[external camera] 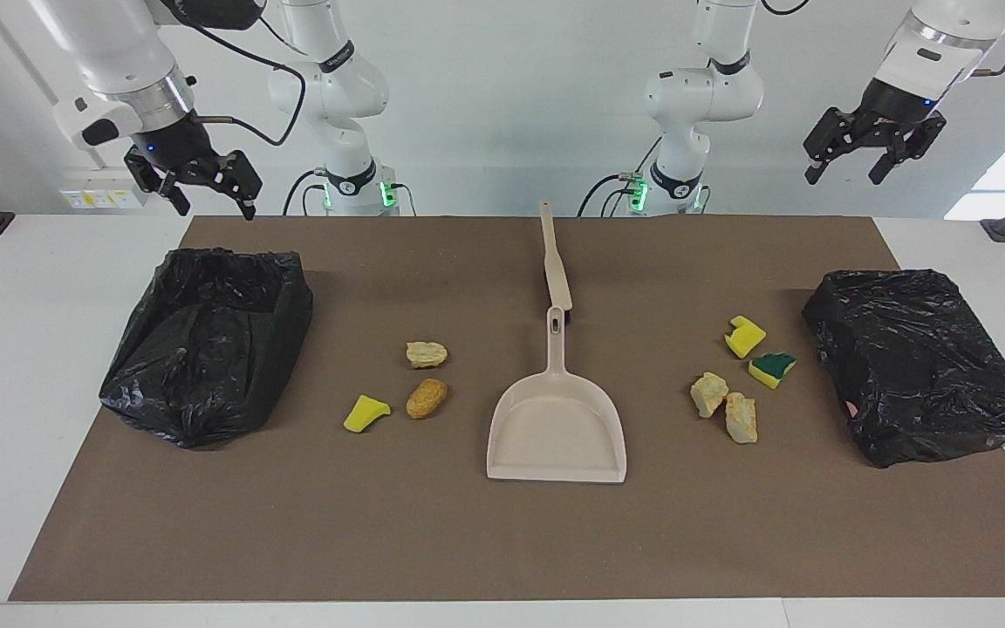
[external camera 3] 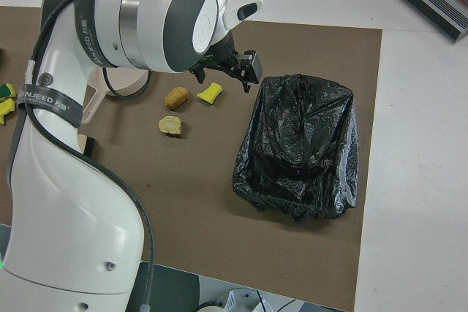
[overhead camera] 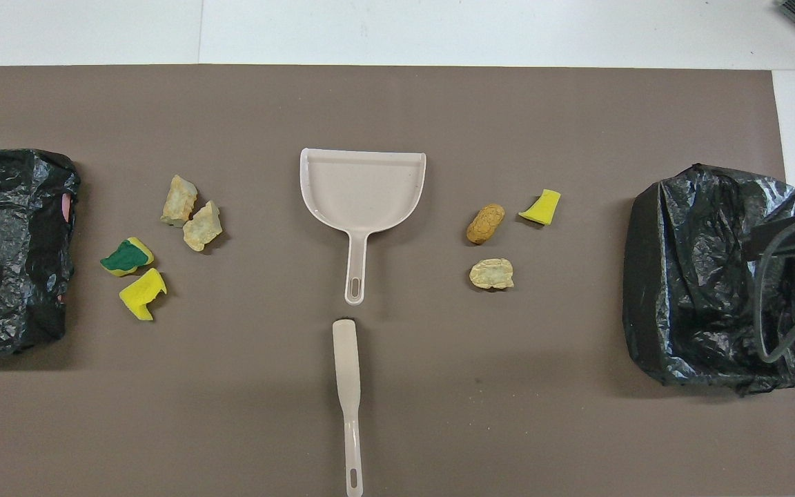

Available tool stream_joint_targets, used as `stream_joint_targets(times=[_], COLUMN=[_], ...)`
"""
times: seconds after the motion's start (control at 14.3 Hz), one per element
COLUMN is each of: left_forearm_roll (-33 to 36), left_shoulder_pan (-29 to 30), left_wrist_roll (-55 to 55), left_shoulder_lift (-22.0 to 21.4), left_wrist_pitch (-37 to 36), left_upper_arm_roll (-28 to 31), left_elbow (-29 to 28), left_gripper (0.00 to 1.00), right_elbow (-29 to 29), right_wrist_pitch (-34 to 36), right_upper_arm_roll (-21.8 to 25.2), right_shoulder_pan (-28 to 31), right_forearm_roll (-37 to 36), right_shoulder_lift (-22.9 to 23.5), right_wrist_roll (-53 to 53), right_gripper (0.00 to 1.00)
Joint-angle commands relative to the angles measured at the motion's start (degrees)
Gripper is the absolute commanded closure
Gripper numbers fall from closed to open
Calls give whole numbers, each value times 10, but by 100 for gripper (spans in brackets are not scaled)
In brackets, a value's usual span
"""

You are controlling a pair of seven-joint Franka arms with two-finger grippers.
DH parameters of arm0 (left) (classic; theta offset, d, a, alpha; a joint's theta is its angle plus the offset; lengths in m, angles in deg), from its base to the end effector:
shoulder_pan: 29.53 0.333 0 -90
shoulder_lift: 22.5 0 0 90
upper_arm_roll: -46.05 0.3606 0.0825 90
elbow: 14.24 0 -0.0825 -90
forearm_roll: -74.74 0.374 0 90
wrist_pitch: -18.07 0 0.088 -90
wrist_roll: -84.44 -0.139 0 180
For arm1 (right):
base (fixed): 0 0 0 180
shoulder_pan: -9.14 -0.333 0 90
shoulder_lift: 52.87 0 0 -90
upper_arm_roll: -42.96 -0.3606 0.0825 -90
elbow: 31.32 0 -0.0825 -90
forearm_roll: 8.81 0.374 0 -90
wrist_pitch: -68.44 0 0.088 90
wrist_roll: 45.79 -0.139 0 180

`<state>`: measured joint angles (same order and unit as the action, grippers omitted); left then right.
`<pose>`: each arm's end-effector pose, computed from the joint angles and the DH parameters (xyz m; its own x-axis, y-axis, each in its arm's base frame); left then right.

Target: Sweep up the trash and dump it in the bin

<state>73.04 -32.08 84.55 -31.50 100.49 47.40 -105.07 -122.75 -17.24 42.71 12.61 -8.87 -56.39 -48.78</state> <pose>0.4728 -0.0131 0.6989 0.9997 -0.0232 0.0103 -0.0235 -0.9992 0.0331 0.5127 -0.0289 0.6518 0.9934 -0.1082 -0.0388 -0.1082 -0.9941 0.0033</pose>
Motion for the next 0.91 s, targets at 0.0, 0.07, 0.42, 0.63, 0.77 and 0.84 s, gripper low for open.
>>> stream_joint_targets(times=[0.0, 0.07, 0.42, 0.63, 0.77, 0.84], left_forearm_roll=[-8, -7, -8, -8, -8, -7], left_shoulder_pan=[4, 4, 3, 1, -2, -3], left_wrist_roll=[-3, -3, 1, 2, 1, 2], left_shoulder_lift=[-17, -17, -17, -17, -17, -17], left_wrist_pitch=[5, 5, 5, 6, 6, 7], left_upper_arm_roll=[0, 0, 0, 0, 0, 0], left_elbow=[-21, -21, -21, -21, -21, -21], left_gripper=[0, 0, 0, 0, 0, 0], right_elbow=[-6, -6, -6, -6, -6, -6], right_wrist_pitch=[-7, -7, -7, -7, -7, -7], right_upper_arm_roll=[-2, -2, -2, -2, -2, -2], right_shoulder_pan=[3, 3, 3, 3, 3, 3], right_forearm_roll=[9, 9, 9, 9, 9, 9], right_shoulder_lift=[-5, -5, -5, -5, -5, -5], right_wrist_roll=[-11, -11, -11, -11, -11, -11], right_gripper=[0, 0, 0, 0, 0, 0])
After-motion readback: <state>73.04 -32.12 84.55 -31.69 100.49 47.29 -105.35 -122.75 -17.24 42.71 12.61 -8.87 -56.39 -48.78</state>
